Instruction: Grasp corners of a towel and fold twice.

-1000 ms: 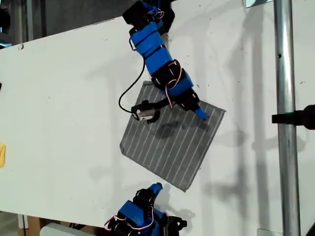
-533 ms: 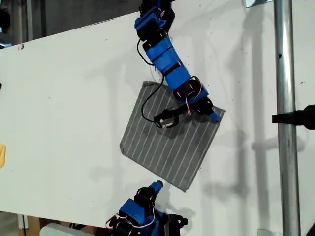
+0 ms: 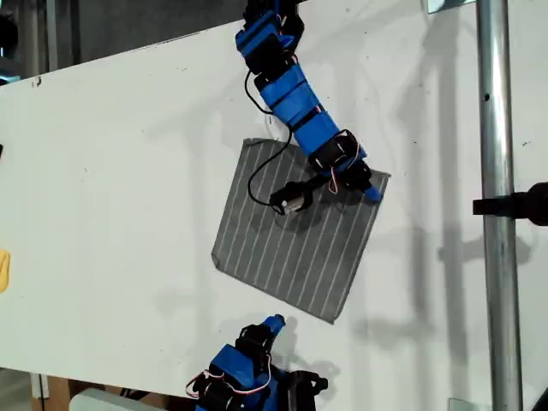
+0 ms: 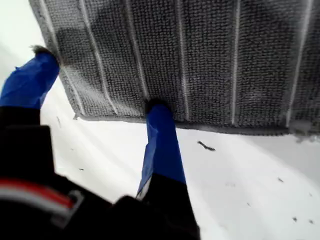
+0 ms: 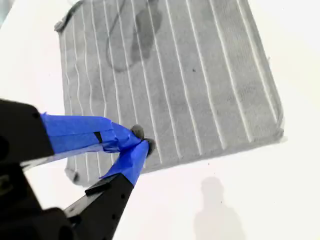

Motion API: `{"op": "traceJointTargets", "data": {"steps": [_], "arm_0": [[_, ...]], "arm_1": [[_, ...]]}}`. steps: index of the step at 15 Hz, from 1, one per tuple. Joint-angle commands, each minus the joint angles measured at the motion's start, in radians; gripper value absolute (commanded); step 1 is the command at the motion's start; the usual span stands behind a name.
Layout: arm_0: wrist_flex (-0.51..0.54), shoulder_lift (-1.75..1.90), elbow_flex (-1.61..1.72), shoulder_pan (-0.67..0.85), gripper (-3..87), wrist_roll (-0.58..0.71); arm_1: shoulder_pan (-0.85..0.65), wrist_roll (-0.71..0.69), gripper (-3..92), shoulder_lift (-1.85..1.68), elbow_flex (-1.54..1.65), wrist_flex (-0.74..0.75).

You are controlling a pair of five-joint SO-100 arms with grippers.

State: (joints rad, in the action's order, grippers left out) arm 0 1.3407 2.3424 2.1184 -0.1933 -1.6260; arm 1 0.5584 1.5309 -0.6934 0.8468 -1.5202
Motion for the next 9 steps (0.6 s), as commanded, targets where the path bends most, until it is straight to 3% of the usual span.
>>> {"op": "traceJointTargets", "data": {"steps": [1, 3, 4, 5, 6, 9], "arm_0": [[-0.023, 0.006, -0.006, 0.002, -2.9, 0.000], [-0.026, 0.008, -0.005, 0.000, -2.9, 0.000], [-0.026, 0.009, -0.003, -0.002, -2.9, -0.003], [-0.026, 0.011, 0.003, -0.002, -2.9, -0.006], [-0.029, 0.012, 0.011, -0.002, -2.9, -0.009], [-0.052, 0.023, 0.040, 0.003, -2.6, -0.020]], "arm_1": [[0.026, 0.041, 38.1, -0.005, 0.044, -0.114], [0.020, 0.037, 35.3, -0.014, 0.044, -0.075], [0.017, 0.035, 25.4, -0.018, 0.044, -0.040], [0.012, 0.043, 4.3, -0.018, 0.044, -0.006], [0.011, 0.043, -0.3, -0.021, 0.044, 0.034], [0.006, 0.031, -0.3, -0.026, 0.044, 0.104]]}}
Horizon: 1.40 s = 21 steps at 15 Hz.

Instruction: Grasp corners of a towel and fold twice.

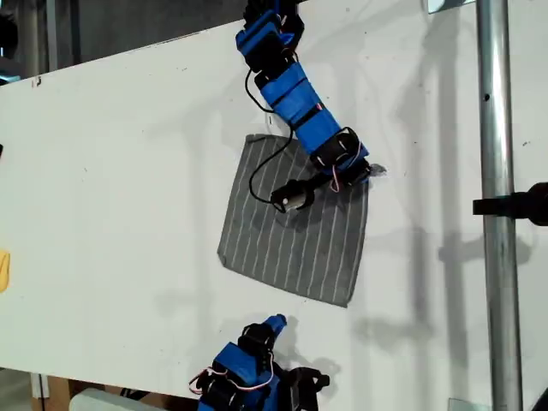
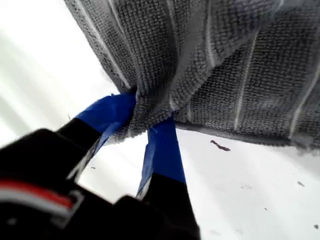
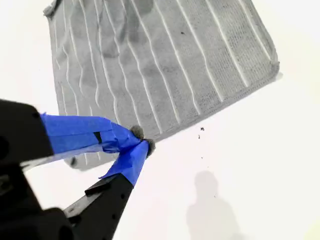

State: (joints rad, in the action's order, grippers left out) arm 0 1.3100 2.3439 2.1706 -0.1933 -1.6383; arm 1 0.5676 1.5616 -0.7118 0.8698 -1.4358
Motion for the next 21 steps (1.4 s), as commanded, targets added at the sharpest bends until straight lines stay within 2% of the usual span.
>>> {"op": "traceJointTargets", "data": {"steps": [1, 2, 4, 5, 6, 8, 13, 15, 19, 21], "arm_0": [[-0.029, 0.021, -0.014, 0.006, 3.7, -0.003], [-0.052, 0.020, -0.026, 0.011, 17.6, 0.040], [-0.074, 0.015, -0.087, 0.023, 26.6, 0.156], [-0.077, -0.014, -0.121, 0.023, 28.0, 0.213], [-0.084, -0.058, -0.135, 0.021, 26.6, 0.236], [-0.170, -0.198, -0.137, -0.026, 25.0, 0.235], [-0.354, -0.681, -0.235, -0.238, 26.1, 0.138], [-0.368, -0.808, -0.256, -0.308, 26.1, 0.077], [-0.456, -1.022, -0.255, -0.296, 26.3, -0.003], [-0.474, -1.068, -0.262, -0.281, 17.9, -0.017]], "arm_1": [[-0.003, -0.002, -0.3, -0.008, 0.021, 0.032], [-0.003, -0.003, -0.3, -0.008, 0.021, 0.043], [-0.006, -0.008, -0.3, -0.008, 0.026, 0.078], [-0.006, -0.009, -0.3, -0.008, 0.026, 0.086], [-0.008, -0.011, -0.3, -0.011, 0.026, 0.089], [-0.012, -0.011, -0.3, -0.011, 0.026, 0.089], [-0.015, -0.011, -0.3, -0.015, 0.026, 0.086], [-0.014, -0.008, -0.3, -0.015, 0.028, 0.089], [-0.023, -0.014, -0.3, -0.018, 0.029, 0.103], [-0.023, -0.014, -0.3, -0.021, 0.029, 0.101]]}}
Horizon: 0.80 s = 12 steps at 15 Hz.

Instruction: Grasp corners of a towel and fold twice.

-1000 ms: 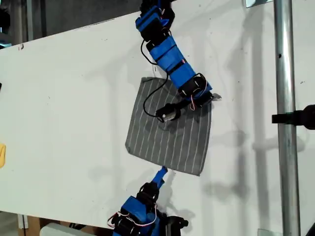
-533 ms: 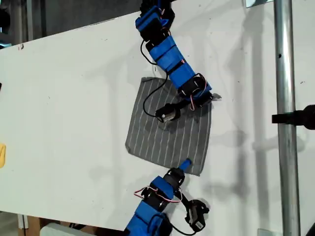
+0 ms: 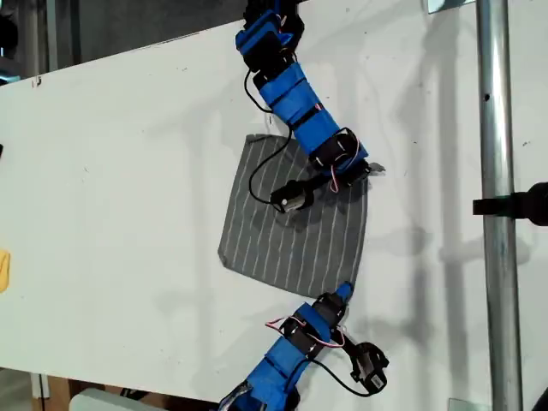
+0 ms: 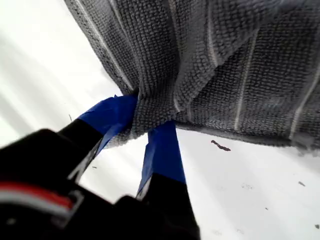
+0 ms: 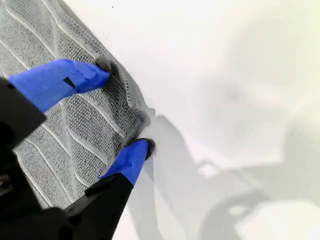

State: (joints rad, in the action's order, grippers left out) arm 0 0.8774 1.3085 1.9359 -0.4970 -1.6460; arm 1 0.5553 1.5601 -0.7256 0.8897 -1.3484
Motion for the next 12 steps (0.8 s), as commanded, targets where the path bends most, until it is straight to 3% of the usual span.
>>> {"op": "traceJointTargets", "data": {"steps": [1, 2, 5, 12], "arm_0": [[-0.041, -0.028, -0.028, 0.031, 8.0, -0.011], [-0.029, -0.018, -0.034, 0.041, -2.8, 0.000], [0.003, 0.043, -0.034, 0.057, -2.9, 0.005], [0.525, 0.258, -0.578, 0.147, -2.9, 0.141]], "arm_1": [[-0.012, -0.012, -0.3, -0.008, 0.011, 0.014], [-0.014, -0.012, -0.3, -0.008, 0.011, 0.017], [-0.021, -0.014, -0.3, -0.014, 0.012, 0.017], [-0.021, -0.101, -0.3, -0.327, 0.014, 0.075]]}}
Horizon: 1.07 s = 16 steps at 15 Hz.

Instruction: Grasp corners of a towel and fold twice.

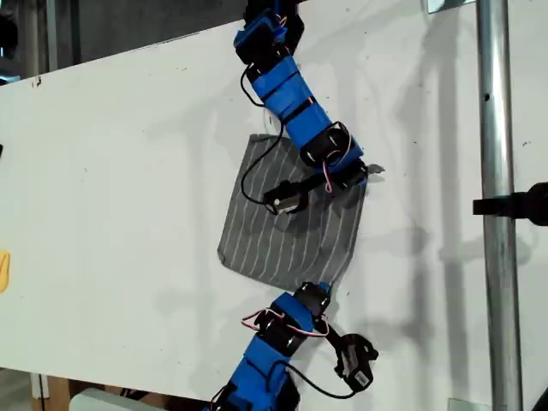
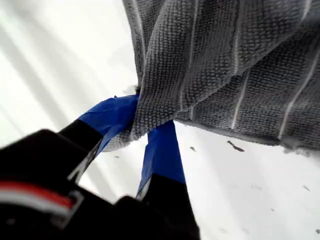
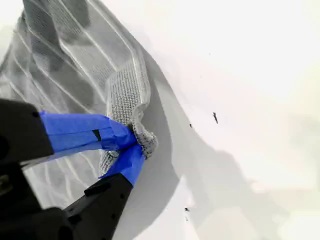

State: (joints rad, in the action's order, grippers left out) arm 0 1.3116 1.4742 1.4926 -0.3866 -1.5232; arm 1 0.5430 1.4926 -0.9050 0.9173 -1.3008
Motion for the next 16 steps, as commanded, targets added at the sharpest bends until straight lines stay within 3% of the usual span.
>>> {"op": "traceJointTargets", "data": {"steps": [1, 3, 7, 10, 14, 16], "arm_0": [[0.110, 0.132, -0.130, 0.057, -2.9, 0.026], [0.107, 0.156, -0.112, 0.081, -2.9, 0.035], [0.133, 0.150, -0.008, 0.230, -2.9, 0.081], [0.117, 0.143, 0.048, 0.442, -2.9, 0.270], [0.077, 0.025, -0.110, 0.719, -2.9, 0.600], [0.109, -0.078, -0.291, 0.796, -2.9, 0.692]], "arm_1": [[-0.009, -0.063, -0.3, -0.190, -0.014, 0.058], [-0.003, -0.098, -0.3, -0.249, -0.012, 0.110], [-0.057, 0.025, -0.3, -0.390, 0.236, -0.015], [-0.155, 0.054, -0.3, -0.512, 0.388, -0.241], [-0.359, -0.067, -0.3, -0.739, 0.649, -0.265], [-0.471, -0.184, -0.3, -0.804, 0.672, -0.278]]}}
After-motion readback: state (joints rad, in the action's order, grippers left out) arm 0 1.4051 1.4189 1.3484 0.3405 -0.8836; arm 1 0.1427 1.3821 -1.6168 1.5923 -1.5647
